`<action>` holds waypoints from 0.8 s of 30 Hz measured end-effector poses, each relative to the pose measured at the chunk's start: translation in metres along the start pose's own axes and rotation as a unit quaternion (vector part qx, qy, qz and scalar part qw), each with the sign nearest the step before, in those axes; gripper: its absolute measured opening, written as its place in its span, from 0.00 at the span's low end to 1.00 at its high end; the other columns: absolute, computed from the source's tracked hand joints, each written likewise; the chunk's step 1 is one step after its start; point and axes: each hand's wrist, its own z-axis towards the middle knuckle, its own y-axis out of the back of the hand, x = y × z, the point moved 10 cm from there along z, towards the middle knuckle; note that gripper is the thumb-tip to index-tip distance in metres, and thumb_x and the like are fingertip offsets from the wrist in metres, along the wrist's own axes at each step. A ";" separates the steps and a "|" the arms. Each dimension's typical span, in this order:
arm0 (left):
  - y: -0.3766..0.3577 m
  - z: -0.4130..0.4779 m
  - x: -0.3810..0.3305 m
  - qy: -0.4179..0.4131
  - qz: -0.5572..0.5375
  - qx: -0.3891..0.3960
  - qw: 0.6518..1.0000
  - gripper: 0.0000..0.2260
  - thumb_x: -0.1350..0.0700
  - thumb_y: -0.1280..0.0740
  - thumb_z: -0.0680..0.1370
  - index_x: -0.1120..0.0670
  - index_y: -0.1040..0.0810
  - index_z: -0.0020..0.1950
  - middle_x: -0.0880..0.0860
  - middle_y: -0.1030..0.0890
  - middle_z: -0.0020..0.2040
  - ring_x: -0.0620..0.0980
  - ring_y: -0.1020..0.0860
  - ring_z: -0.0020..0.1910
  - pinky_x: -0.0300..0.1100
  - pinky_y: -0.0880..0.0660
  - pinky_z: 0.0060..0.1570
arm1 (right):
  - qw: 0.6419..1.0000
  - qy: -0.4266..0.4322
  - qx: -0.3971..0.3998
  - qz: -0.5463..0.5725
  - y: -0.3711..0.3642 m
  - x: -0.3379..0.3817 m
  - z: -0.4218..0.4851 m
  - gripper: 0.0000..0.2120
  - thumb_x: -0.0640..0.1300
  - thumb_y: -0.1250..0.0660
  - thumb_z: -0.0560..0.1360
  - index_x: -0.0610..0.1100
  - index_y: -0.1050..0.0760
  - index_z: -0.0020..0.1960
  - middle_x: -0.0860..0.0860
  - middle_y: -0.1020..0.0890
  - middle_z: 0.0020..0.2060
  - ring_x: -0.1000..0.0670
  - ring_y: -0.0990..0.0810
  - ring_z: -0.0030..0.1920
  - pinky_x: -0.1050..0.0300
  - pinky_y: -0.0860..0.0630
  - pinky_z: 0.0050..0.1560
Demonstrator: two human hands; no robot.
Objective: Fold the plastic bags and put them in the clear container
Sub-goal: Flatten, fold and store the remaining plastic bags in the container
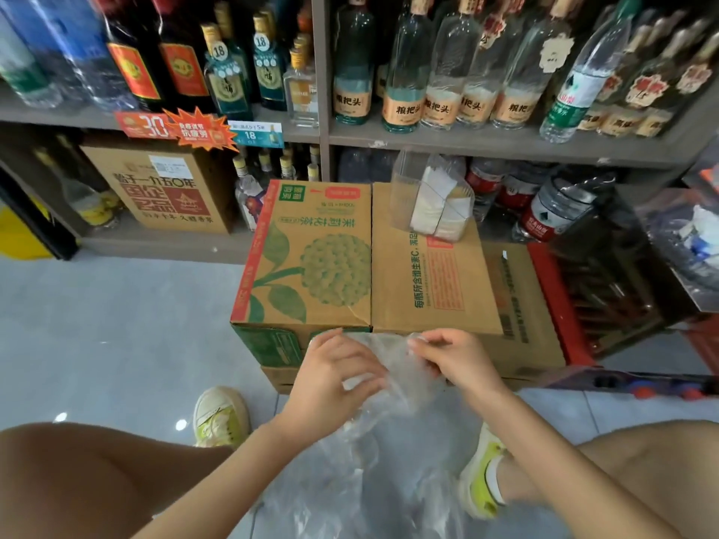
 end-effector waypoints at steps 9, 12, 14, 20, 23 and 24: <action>0.055 0.022 0.038 0.270 -0.186 -0.064 0.943 0.07 0.57 0.30 0.76 0.49 0.19 0.38 0.38 0.19 0.34 0.35 0.24 0.37 0.28 0.31 0.41 | 0.972 0.170 0.158 -0.035 -0.024 0.088 -0.039 0.18 0.57 0.29 0.66 0.62 0.27 0.55 0.56 0.20 0.49 0.63 0.23 0.47 0.73 0.28 0.47; 0.065 0.029 0.034 0.268 -0.209 -0.058 0.939 0.09 0.55 0.32 0.77 0.53 0.20 0.37 0.42 0.25 0.30 0.38 0.29 0.31 0.31 0.33 0.35 | 0.971 0.205 0.118 -0.035 -0.026 0.110 -0.035 0.15 0.45 0.27 0.71 0.60 0.24 0.52 0.54 0.21 0.45 0.61 0.24 0.44 0.72 0.29 0.45; 0.068 0.031 0.034 0.275 -0.227 -0.049 0.933 0.12 0.53 0.34 0.78 0.59 0.21 0.39 0.48 0.27 0.32 0.43 0.31 0.32 0.36 0.34 0.35 | 0.969 0.220 0.107 -0.039 -0.028 0.122 -0.032 0.17 0.45 0.27 0.71 0.58 0.25 0.56 0.56 0.22 0.47 0.62 0.25 0.47 0.69 0.29 0.47; 0.073 0.032 0.043 0.315 -0.278 -0.019 0.907 0.22 0.45 0.35 0.78 0.66 0.23 0.46 0.58 0.24 0.40 0.53 0.27 0.40 0.48 0.31 0.45 | 0.972 0.209 0.105 -0.003 -0.033 0.148 -0.025 0.04 0.44 0.28 0.72 0.45 0.20 0.45 0.55 0.17 0.44 0.62 0.22 0.45 0.69 0.31 0.42; 0.085 0.029 0.056 0.369 -0.273 -0.065 0.886 0.22 0.42 0.41 0.80 0.60 0.20 0.47 0.52 0.18 0.41 0.48 0.20 0.41 0.39 0.25 0.44 | 0.972 0.217 0.084 0.034 -0.021 0.158 -0.022 0.05 0.43 0.28 0.73 0.42 0.21 0.43 0.52 0.17 0.35 0.59 0.20 0.36 0.65 0.27 0.39; 0.088 0.028 0.059 0.387 -0.282 -0.081 0.874 0.22 0.40 0.44 0.80 0.56 0.19 0.49 0.50 0.16 0.43 0.45 0.18 0.42 0.38 0.24 0.44 | 0.972 0.219 0.079 0.040 -0.018 0.161 -0.021 0.05 0.42 0.28 0.73 0.40 0.22 0.43 0.50 0.17 0.33 0.59 0.21 0.33 0.66 0.27 0.36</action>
